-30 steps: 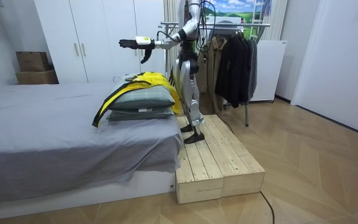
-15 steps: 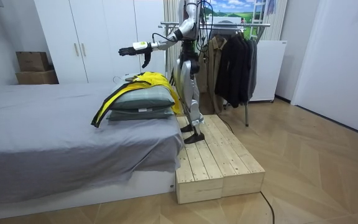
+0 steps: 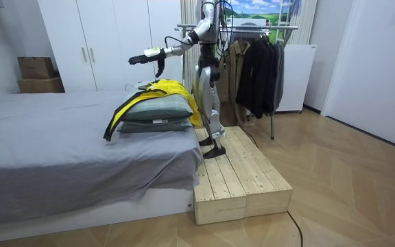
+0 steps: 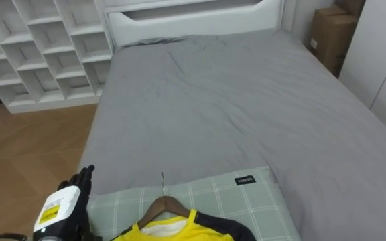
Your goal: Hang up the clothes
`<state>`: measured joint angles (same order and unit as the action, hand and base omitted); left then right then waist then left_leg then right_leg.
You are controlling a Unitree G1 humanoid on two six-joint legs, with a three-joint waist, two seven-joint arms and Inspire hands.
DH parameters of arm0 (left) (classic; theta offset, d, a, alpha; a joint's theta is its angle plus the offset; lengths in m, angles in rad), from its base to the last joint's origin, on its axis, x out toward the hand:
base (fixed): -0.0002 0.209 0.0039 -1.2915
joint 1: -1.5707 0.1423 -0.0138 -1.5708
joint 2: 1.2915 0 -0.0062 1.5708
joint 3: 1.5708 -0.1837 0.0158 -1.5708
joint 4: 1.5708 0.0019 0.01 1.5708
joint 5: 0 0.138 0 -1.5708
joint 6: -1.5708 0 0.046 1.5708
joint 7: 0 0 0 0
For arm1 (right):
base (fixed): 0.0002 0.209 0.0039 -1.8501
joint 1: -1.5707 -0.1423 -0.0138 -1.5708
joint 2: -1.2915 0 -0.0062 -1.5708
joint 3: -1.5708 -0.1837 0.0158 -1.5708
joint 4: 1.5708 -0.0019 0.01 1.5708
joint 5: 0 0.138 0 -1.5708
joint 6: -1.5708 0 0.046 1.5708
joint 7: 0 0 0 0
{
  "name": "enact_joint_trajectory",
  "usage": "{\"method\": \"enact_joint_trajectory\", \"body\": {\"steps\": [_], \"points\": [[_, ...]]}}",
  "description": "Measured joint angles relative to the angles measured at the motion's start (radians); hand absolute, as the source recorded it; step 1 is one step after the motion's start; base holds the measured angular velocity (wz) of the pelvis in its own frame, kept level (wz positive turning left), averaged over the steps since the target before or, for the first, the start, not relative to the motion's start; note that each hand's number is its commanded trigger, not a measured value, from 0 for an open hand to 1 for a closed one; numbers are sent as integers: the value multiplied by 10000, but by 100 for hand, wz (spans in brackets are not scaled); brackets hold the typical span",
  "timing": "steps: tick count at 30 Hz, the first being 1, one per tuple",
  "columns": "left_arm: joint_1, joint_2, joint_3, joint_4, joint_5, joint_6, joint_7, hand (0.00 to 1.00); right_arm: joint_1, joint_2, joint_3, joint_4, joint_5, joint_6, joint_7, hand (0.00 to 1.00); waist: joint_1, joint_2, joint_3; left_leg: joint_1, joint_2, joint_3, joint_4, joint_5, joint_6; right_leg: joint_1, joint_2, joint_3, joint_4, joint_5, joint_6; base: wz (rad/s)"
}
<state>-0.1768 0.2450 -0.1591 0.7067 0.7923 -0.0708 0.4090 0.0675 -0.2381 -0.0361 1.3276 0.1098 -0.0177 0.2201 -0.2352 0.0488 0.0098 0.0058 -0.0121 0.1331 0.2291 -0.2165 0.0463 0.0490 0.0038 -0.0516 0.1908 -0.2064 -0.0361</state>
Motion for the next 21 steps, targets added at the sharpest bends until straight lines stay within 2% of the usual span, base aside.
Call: {"method": "enact_joint_trajectory", "body": {"steps": [4, 6, 9, 15, 16, 18, 21], "points": [[-890, 126, 4, 504, -171, -44, 439, 0, -98, 20, 475, 12, -160, 212, -358, 0, 11, -149, 0, -425, 11, 13, 167, 7, 14, -365, 19, 11, 193, 1, 0, -1], [-1591, 146, 6, 1153, -260, -165, 852, 0, -242, 47, 640, 31, -293, 220, -725, 0, 24, -169, 9, -803, 27, 23, 338, 21, 39, -731, 0, -4, 361, 5, 7, 0], [-2071, 145, -12, 1791, -540, -337, 1195, 0, -464, 66, 953, 28, -294, 220, -1032, 0, 3, -190, 36, -985, 54, 128, 404, 32, 57, -1027, -3, 72, 503, 15, 22, -8], [-2180, 121, -14, 2002, -583, -579, 1304, 0, -1054, 84, 1248, -88, 255, 96, -1155, 0, 35, -138, 163, -1797, 165, 240, 781, 47, 87, -1844, -4, 150, 883, 36, -7, -5], [-2181, 121, -17, 2032, -645, -607, 1304, 0, -1089, 98, 1249, -93, 367, 69, -1160, 0, 25, -135, 165, -1861, 172, 238, 796, 48, 86, -1912, -3, 149, 917, 39, -11, 0], [-2319, 104, -206, 2550, -1120, -635, 1291, 0, -1314, 113, 1272, -206, 665, -41, -1175, 0, -70, -104, 270, -1974, 196, 266, 850, 51, 84, -2083, 3, 163, 1068, 38, -12, -2], [-2757, 66, -613, 3194, -1348, -617, 958, 0, -1567, 210, 1455, -410, 1186, -70, -1163, 0, -110, -89, 306, -2467, 242, 249, 1145, 50, 85, -2487, 8, 104, 1256, 44, -22, 3]]}}
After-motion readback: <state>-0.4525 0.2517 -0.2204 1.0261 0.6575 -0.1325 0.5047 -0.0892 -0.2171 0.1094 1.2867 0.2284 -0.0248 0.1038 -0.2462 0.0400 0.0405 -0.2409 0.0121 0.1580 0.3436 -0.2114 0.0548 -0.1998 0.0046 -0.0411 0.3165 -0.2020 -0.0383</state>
